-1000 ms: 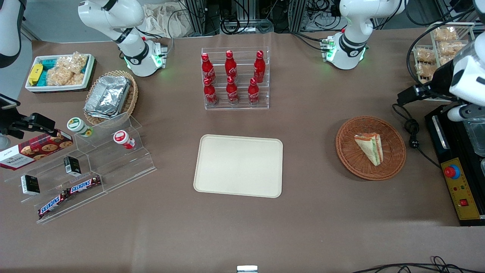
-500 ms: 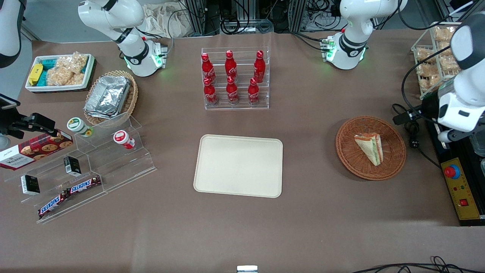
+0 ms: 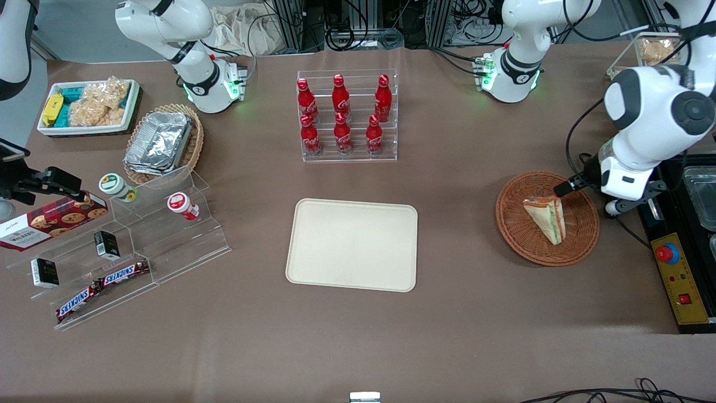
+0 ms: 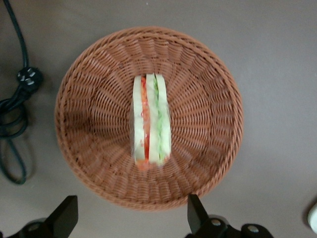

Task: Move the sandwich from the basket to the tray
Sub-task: 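Lower the open left gripper over the wrapped sandwich in the basket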

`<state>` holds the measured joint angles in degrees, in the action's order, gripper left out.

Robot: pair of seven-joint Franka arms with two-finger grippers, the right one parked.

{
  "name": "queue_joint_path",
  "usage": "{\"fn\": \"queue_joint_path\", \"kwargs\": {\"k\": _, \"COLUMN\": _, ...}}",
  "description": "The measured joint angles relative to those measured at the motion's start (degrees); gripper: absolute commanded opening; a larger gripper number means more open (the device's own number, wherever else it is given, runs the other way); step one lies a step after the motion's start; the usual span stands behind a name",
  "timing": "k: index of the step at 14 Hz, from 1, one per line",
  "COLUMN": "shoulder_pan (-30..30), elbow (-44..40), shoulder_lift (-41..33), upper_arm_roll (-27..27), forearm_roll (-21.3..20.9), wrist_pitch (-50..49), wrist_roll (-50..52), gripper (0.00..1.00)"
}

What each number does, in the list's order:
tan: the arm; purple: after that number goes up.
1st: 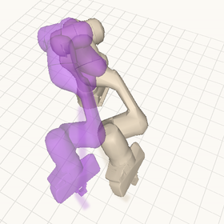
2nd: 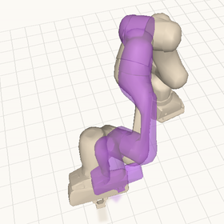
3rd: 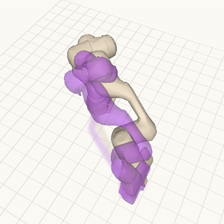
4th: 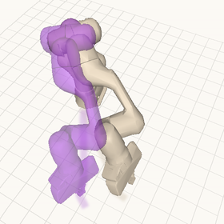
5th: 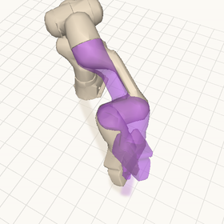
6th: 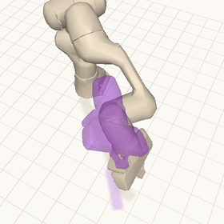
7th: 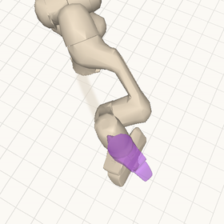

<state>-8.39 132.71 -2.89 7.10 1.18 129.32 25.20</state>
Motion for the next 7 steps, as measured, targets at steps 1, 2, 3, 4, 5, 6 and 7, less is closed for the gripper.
{"fn": "queue_joint_path", "kwargs": {"k": 1, "shoulder_pan": 0.0, "elbow": 1.6, "shoulder_lift": 0.8, "upper_arm_roll": 0.0, "forearm_roll": 0.0, "wrist_pitch": 3.3, "wrist_roll": 0.4, "gripper": 0.99}}
{"fn": "queue_joint_path", "kwargs": {"k": 2, "shoulder_pan": 0.0, "elbow": 3.0, "shoulder_lift": 2.0, "upper_arm_roll": 0.0, "forearm_roll": 0.0, "wrist_pitch": 6.5, "wrist_roll": 0.7, "gripper": 0.99}}
{"fn": "queue_joint_path", "kwargs": {"k": 3, "shoulder_pan": 0.0, "elbow": 4.2, "shoulder_lift": 3.5, "upper_arm_roll": 0.0, "forearm_roll": 0.0, "wrist_pitch": 9.6, "wrist_roll": 1.2, "gripper": 0.99}}
{"fn": "queue_joint_path", "kwargs": {"k": 4, "shoulder_pan": 0.0, "elbow": 5.0, "shoulder_lift": 5.1, "upper_arm_roll": 0.0, "forearm_roll": 0.0, "wrist_pitch": 12.5, "wrist_roll": 1.5, "gripper": 0.99}}
{"fn": "queue_joint_path", "kwargs": {"k": 5, "shoulder_pan": 0.0, "elbow": 5.8, "shoulder_lift": 6.8, "upper_arm_roll": 0.0, "forearm_roll": 0.0, "wrist_pitch": 15.3, "wrist_roll": 1.7, "gripper": 0.99}}
{"fn": "queue_joint_path", "kwargs": {"k": 6, "shoulder_pan": 0.0, "elbow": 6.3, "shoulder_lift": 8.6, "upper_arm_roll": 0.0, "forearm_roll": 0.0, "wrist_pitch": 18.0, "wrist_roll": 1.9, "gripper": 0.99}}
{"fn": "queue_joint_path", "kwargs": {"k": 7, "shoulder_pan": 0.0, "elbow": 6.7, "shoulder_lift": 10.2, "upper_arm_roll": 0.0, "forearm_roll": 0.0, "wrist_pitch": 20.3, "wrist_roll": 1.9, "gripper": 0.89}}
